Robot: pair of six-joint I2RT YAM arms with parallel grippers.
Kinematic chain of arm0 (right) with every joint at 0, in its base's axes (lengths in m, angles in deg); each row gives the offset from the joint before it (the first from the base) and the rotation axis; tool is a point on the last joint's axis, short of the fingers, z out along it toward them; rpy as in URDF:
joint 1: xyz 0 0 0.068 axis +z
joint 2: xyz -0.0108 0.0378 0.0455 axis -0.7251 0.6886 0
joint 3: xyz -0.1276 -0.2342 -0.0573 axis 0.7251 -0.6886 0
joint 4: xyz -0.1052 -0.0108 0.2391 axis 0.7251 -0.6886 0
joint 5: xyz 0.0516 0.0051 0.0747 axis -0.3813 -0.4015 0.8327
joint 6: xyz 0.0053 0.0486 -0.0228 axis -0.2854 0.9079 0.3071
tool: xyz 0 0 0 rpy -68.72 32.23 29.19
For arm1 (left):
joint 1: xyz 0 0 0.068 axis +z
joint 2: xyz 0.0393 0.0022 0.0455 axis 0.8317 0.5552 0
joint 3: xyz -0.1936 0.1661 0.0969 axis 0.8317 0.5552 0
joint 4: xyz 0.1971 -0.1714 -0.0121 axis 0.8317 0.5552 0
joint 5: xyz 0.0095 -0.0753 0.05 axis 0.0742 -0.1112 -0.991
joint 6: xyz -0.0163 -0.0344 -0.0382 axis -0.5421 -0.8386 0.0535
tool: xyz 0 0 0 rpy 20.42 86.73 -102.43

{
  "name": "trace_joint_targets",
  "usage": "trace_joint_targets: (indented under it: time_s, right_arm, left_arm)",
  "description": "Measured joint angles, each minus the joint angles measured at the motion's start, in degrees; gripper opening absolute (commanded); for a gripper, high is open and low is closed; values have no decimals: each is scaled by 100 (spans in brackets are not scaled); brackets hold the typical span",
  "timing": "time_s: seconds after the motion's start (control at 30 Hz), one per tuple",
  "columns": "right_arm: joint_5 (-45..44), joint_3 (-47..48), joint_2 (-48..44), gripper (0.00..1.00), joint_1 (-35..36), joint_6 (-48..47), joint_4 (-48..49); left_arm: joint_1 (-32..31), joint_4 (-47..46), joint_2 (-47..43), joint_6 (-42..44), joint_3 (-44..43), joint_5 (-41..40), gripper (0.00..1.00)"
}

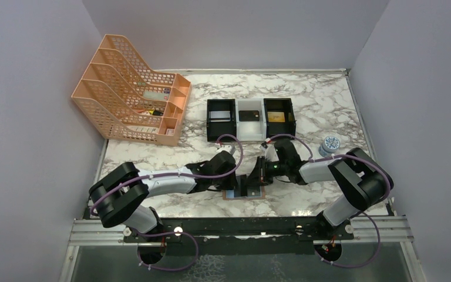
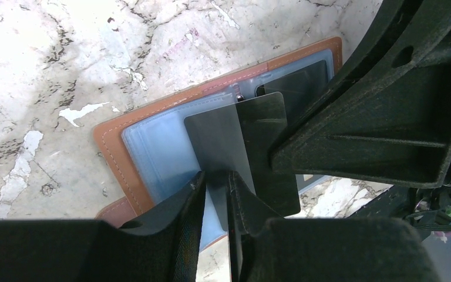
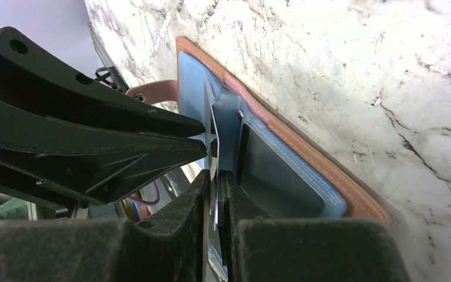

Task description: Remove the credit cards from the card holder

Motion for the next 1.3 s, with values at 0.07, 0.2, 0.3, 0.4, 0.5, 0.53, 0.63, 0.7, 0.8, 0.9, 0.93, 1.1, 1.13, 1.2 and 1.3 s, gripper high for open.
trace_joint_targets:
  time_s: [0.07, 0.2, 0.3, 0.4, 0.5, 0.53, 0.63, 0.7, 0.8, 0.9, 0.93, 1.1, 1.13, 1.2, 1.3]
  right_arm:
    - [42, -13, 68, 13, 0, 70, 129]
    - [186, -70, 243, 9, 0, 190, 404]
    - [245, -85, 302, 2, 0, 232, 498]
    - [240, -85, 267, 1, 0, 223, 461]
    - [184, -83, 140, 1, 0, 151, 323]
    - [162, -83, 103, 1, 0, 122, 282]
    - [136, -83, 42, 1, 0, 79, 173]
    - [129, -90, 33, 2, 0, 79, 153]
    - [125, -146, 22, 8, -2, 103, 210]
    - [129, -304, 39, 12, -2, 247, 474]
    - [140, -350, 68, 13, -2, 291, 557]
    - [205, -409, 273, 19, -2, 535, 909]
    - [214, -409, 286, 19, -2, 562, 966]
    - [212, -411, 293, 19, -2, 603, 1043]
    - [210, -444, 293, 18, -2, 643, 1123]
  left_arm:
    - [-7, -39, 0, -4, 17, -2, 21]
    - [-9, -42, 0, -13, 20, -2, 20]
    - [-11, -37, 0, -13, 20, -7, 20]
    - [-11, -31, 0, -13, 20, -35, 20]
    - [-11, -20, 0, -13, 20, -66, 20]
    - [-13, -15, 0, -11, 20, -72, 20]
    - [-13, 2, 0, -11, 17, -85, 20]
    - [-24, 11, 0, -11, 13, -103, 20]
    - [-37, 9, -2, -11, 13, -118, 20]
    - [-37, 7, -2, -13, 15, -118, 19]
    - [-37, 7, -2, -13, 13, -118, 19]
    - [-37, 7, 0, -13, 15, -118, 19]
    - [-37, 7, 0, -13, 15, -118, 19]
    - [-37, 7, 0, -13, 13, -118, 19]
    - [-37, 7, 0, -13, 15, -118, 19]
